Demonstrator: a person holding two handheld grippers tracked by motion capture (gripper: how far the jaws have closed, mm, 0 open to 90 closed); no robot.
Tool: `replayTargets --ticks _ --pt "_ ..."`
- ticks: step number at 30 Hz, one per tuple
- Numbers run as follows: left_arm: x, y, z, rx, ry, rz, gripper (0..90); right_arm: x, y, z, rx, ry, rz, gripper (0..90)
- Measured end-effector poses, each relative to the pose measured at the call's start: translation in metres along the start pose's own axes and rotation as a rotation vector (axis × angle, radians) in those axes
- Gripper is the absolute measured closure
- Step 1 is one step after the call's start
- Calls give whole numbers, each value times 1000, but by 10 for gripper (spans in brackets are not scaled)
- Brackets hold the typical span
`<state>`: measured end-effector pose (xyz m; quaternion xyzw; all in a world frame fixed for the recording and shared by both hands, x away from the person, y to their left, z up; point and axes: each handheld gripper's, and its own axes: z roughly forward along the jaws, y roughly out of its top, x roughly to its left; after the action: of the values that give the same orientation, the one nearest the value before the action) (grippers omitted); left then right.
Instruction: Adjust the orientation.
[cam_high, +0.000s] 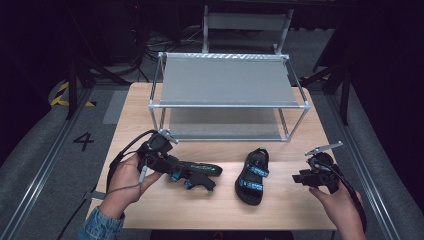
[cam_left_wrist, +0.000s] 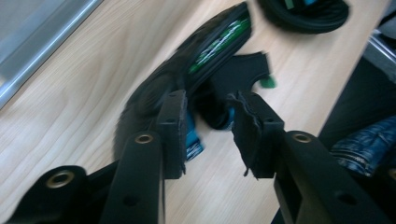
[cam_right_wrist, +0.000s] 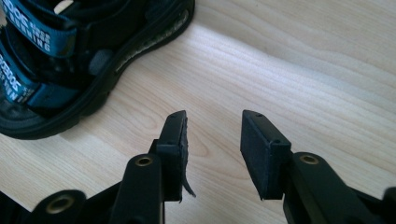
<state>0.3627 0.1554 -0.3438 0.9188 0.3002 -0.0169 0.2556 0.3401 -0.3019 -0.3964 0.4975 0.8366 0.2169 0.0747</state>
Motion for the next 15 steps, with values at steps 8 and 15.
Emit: replayTargets --ticks 8,15 --pt "-2 8 14 10 48 0 772 3 -2 7 18 8 -6 627" --pt "-1 13 24 9 76 -7 895 5 -3 11 34 13 -8 629"
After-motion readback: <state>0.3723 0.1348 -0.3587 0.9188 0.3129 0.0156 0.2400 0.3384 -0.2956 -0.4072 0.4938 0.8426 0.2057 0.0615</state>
